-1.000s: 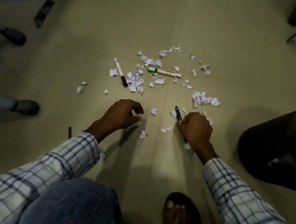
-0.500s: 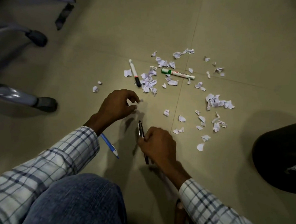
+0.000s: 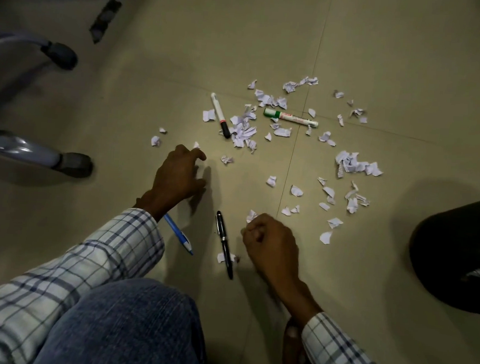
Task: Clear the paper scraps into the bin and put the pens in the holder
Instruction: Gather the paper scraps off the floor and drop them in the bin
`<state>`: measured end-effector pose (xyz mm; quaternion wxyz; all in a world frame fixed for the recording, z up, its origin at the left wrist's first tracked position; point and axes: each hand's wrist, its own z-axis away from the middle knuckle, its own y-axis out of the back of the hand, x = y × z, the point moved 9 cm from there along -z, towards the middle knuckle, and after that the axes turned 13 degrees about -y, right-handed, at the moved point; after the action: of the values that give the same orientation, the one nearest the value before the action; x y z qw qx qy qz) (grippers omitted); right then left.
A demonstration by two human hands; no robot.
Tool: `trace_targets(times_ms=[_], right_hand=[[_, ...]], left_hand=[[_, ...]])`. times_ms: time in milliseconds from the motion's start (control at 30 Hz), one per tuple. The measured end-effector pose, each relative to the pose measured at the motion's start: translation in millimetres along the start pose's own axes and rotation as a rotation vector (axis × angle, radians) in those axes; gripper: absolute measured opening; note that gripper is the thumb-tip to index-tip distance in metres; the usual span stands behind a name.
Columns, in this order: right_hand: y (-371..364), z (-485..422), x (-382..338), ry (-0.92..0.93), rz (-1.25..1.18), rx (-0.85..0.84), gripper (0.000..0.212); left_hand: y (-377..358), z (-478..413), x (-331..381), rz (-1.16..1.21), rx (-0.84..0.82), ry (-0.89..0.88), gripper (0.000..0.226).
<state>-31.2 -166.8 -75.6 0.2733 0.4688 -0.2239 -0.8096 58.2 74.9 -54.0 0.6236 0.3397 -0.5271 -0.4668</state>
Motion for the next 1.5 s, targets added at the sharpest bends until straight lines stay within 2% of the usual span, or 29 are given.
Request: trace_targets(times_ms=[33, 67, 133, 200, 267, 367, 567, 733, 800, 900, 1033, 1100, 1233, 1367, 1500], right_hand=[[13, 0, 4, 0.007, -0.037, 0.051, 0.007], [28, 2, 9, 0.021, -0.06, 0.114, 0.013], [56, 3, 21, 0.034, -0.041, 0.237, 0.034], [78, 2, 42, -0.035, 0.04, 0.325, 0.055], [92, -2, 65, -0.136, 0.072, 0.358, 0.068], [95, -8, 89, -0.191, 0.029, 0.35, 0.075], [66, -25, 63, -0.047, -0.028, 0.237, 0.06], [49, -40, 34, 0.061, -0.138, 0.05, 0.068], [64, -39, 36, 0.062, -0.193, 0.09, 0.068], [82, -25, 41, 0.083, -0.164, 0.149, 0.059], [46, 6, 37, 0.163, -0.055, -0.038, 0.039], [19, 18, 32, 0.19, 0.002, -0.137, 0.032], [-16, 31, 13, 0.217, 0.104, -0.251, 0.034], [-32, 33, 10, 0.226, 0.15, -0.264, 0.035], [-40, 32, 11, 0.235, 0.184, -0.238, 0.024]], left_hand=[[0, 0, -2, -0.004, 0.002, 0.022, 0.07], [-1, 1, -4, -0.002, 0.004, 0.048, 0.077], [-4, 1, -11, 0.012, 0.001, 0.097, 0.092], [-12, 1, -15, 0.047, -0.032, 0.134, 0.103], [-23, 0, -14, 0.066, -0.083, 0.15, 0.106], [-32, -4, 0, 0.052, -0.101, 0.106, 0.096], [-55, -9, 60, 0.15, -0.163, -0.071, 0.076], [-80, 4, 128, 0.334, -0.243, -0.359, 0.066], [-74, 4, 138, 0.362, -0.209, -0.436, 0.061], [-56, 0, 127, 0.362, -0.134, -0.426, 0.047], [-42, 6, 111, 0.261, -0.126, -0.423, 0.027], [-45, 16, 110, 0.175, -0.222, -0.477, 0.02], [-59, 44, 106, 0.028, -0.439, -0.582, 0.019], [-63, 62, 97, -0.057, -0.453, -0.62, 0.02], [-66, 70, 94, -0.124, -0.412, -0.656, 0.016]])
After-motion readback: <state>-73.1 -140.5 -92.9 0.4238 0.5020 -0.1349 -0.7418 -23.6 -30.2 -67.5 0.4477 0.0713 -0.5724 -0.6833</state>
